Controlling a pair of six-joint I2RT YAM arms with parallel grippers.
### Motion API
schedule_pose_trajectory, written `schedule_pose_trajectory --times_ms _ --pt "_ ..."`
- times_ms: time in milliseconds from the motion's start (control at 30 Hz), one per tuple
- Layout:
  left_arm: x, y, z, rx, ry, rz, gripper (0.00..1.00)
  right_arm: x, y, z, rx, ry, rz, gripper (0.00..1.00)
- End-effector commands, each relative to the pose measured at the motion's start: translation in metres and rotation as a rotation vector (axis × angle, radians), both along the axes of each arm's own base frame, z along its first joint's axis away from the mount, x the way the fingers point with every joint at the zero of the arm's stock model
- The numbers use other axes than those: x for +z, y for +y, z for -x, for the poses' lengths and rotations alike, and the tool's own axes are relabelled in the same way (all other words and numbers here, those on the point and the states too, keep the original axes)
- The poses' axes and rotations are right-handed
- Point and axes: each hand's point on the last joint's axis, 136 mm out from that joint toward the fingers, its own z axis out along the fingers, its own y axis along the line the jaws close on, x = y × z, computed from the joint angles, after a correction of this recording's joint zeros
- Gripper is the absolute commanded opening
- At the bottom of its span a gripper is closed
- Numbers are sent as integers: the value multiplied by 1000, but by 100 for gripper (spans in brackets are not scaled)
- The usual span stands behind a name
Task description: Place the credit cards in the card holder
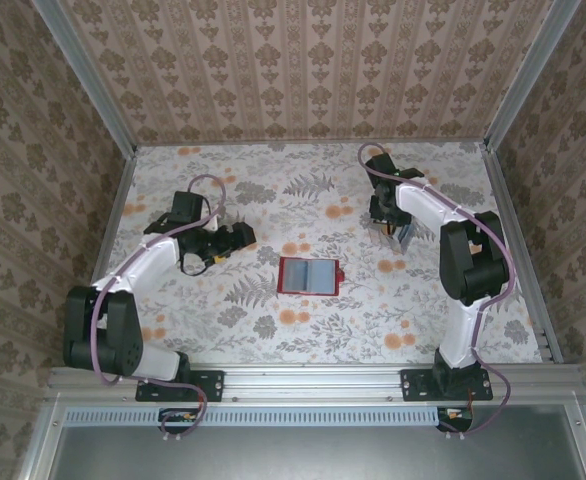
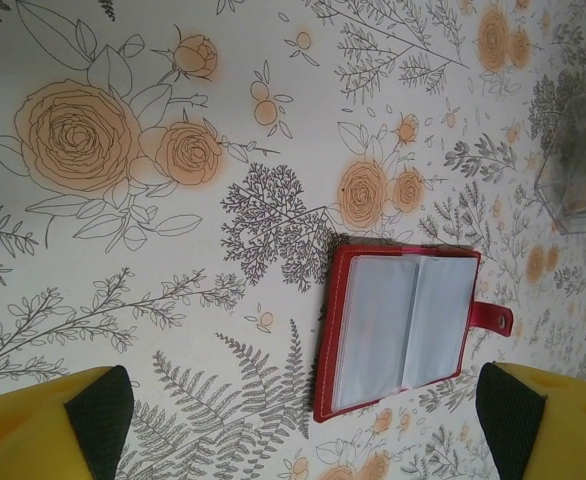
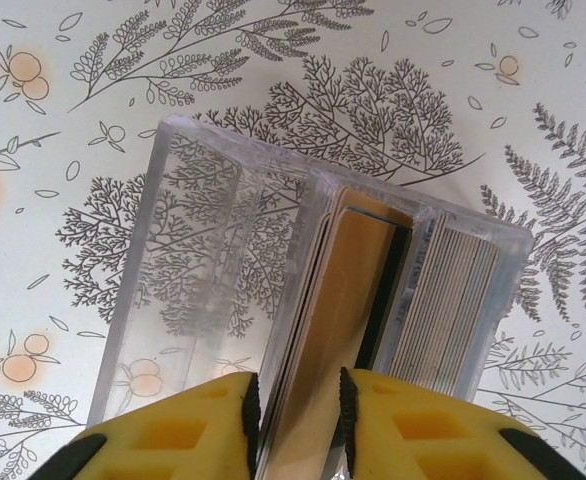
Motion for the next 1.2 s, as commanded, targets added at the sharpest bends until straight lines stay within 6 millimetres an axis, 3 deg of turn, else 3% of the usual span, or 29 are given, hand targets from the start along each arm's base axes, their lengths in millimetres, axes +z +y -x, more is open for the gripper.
schedule_pose_trajectory --times_ms 0,167,433,767,1000,1167 --pt "10 -4 -8 -2 -17 34 92 17 -14 9 -14 -9 43 28" --pt "7 -5 -8 -2 -10 40 91 21 -21 13 -21 -16 46 27" --pt "2 -9 -7 -6 10 59 91 11 -32 23 -40 17 23 25" --pt "-2 -11 -5 -10 22 59 89 12 -44 32 -61 46 48 34" --pt "-4 -11 -3 -5 27 63 89 -2 -60 41 -58 116 84 35" --pt "-5 -12 -2 -12 34 62 89 1 -60 39 -33 111 88 36"
